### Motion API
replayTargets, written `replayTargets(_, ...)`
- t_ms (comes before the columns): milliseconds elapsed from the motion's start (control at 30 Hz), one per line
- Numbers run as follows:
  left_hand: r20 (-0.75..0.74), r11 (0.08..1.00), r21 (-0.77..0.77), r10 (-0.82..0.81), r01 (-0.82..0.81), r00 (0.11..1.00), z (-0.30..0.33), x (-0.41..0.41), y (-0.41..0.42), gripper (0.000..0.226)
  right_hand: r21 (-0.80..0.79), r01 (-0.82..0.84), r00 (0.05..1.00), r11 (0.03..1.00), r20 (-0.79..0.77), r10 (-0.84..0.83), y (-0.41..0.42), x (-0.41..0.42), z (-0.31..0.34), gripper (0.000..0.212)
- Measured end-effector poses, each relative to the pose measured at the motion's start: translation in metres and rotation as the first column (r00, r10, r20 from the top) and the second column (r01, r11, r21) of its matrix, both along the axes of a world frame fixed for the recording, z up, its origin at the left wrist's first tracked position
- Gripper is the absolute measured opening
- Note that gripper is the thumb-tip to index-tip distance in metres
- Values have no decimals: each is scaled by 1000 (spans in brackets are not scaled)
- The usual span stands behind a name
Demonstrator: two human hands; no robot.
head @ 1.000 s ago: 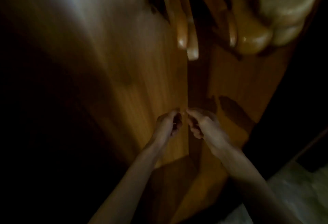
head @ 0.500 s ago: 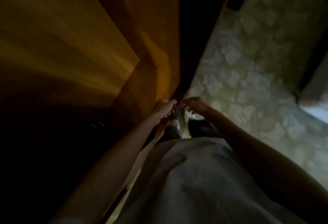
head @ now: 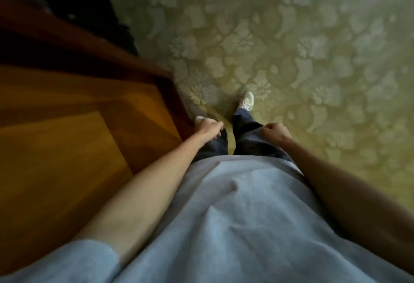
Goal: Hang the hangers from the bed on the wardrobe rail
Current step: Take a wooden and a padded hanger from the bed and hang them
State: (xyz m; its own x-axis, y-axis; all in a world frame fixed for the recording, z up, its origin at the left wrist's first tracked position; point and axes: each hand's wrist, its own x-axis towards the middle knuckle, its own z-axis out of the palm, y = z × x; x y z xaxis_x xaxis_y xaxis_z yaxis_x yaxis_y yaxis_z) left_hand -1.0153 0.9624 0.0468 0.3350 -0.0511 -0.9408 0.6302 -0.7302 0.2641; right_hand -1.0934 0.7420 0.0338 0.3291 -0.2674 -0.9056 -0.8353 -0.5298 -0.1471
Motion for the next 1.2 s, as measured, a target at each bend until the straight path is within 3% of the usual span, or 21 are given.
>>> replayTargets(167,-4,964,-44,-262,261,965,4,42,-99,23,-47,393,916,918,-59,-396,-67,-67,-9,28)
replayTargets(333,66,915,6,-402,403,913,7,91,-187,27,-79,610,777,788,-134,-615,-119,-92,-18,34)
replayTargets(500,139,911,116,-410,396,901,7,138,-228,26,8,689,724,725,-46,-688,-179,-29,-24,31)
replayTargets(833,18,907,299,-317,297,948,-2,219,-236,25,154,592,748,791,262,-610,-318,189,-7,32)
replayTargets(1000,24,909,316,-296,273,955,-12,290,-313,33,117,607,760,786,206,-617,-414,250,-19,32)
replayTargets(1200,83,929,195,-336,315,938,-6,393,-494,29,-4,711,703,703,33,-711,-525,240,-16,26)
